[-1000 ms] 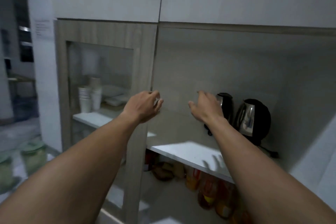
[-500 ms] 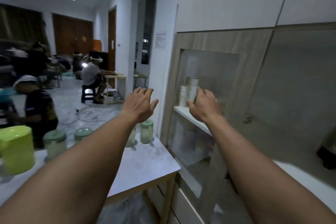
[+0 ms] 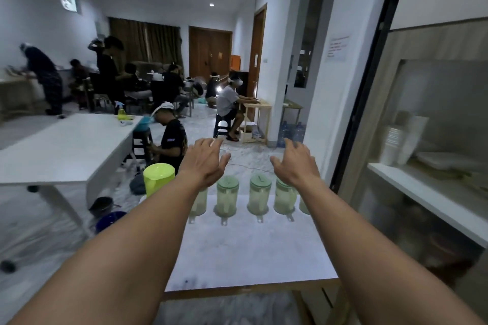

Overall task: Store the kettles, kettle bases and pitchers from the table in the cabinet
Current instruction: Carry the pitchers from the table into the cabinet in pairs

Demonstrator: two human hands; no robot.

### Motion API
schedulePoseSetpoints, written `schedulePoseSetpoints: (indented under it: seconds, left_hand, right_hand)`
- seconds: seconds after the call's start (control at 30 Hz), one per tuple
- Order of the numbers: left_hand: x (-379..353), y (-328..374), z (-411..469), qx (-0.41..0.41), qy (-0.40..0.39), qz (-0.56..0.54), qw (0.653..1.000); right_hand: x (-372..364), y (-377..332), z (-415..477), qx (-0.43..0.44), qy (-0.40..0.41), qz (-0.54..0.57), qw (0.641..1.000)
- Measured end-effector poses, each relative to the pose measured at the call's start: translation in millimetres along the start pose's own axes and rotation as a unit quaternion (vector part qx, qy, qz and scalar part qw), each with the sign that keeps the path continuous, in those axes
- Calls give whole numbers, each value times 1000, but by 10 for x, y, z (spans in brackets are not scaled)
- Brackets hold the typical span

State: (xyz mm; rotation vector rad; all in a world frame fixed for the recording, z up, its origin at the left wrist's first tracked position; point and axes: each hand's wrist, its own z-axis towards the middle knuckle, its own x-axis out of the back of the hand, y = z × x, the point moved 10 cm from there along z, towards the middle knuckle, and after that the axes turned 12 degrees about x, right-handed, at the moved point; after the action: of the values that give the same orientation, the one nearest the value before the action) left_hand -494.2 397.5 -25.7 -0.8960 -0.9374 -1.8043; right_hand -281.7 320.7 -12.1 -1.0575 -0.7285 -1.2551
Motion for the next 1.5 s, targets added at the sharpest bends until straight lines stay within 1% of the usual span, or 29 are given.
schedulePoseSetpoints:
  seconds: [0.2, 0.37, 0.43, 0.6, 0.73, 0.8, 0.9, 1.0, 1.1, 1.17, 1.23, 1.3, 1.37, 1.5]
  left_hand:
    - [-220, -855, 224, 33, -5, 25, 999]
    - [-519, -1605, 287, 86, -13, 6, 996]
    - [-635, -1860, 279, 112, -14, -7, 994]
    - [-1090, -2480, 294, 191, -50, -57, 979]
    - [-1513, -2913, 363, 261, -68, -122, 955]
    - [-1759, -3113, 387, 313, -85, -166, 931]
    - [-2130, -3350, 435, 370, -100, -219, 897]
    - [-2469, -3513, 501, 417, -115, -257, 864]
    - [-2768, -3630, 521, 456, -128, -300, 828]
    - [-2922, -3700, 528, 479, -124, -338, 801]
    - [-3039, -3763, 543, 496, -119, -357, 783]
    - [-3122, -3827, 566, 504, -110, -357, 779]
    - [-3152, -3862, 590, 506, -97, -354, 781]
    - [-3180, -3916, 619, 513, -63, -352, 781]
  right_hand:
    - [-696, -688, 529, 30, -22, 31, 999]
    - [-1408, -1177, 837, 58, -54, 51, 996]
    - [-1684, -1312, 920, 66, -70, 58, 994]
    - [-2441, -1536, 1129, 79, -107, 80, 988]
    - [-3101, -1618, 1331, 70, -137, 111, 982]
    - [-3437, -1599, 1405, 56, -162, 124, 977]
    - [-3903, -1540, 1504, 36, -191, 138, 971]
    - [-4249, -1429, 1607, -9, -187, 163, 969]
    - [-4516, -1246, 1618, -103, -150, 208, 961]
    - [-4681, -1130, 1587, -173, -118, 254, 944]
    - [-4864, -1075, 1567, -228, -103, 302, 920]
    - [-5030, -1058, 1561, -266, -97, 341, 896]
    - [-5132, -1023, 1562, -295, -87, 361, 880]
    - [-5262, -985, 1585, -302, -61, 389, 868]
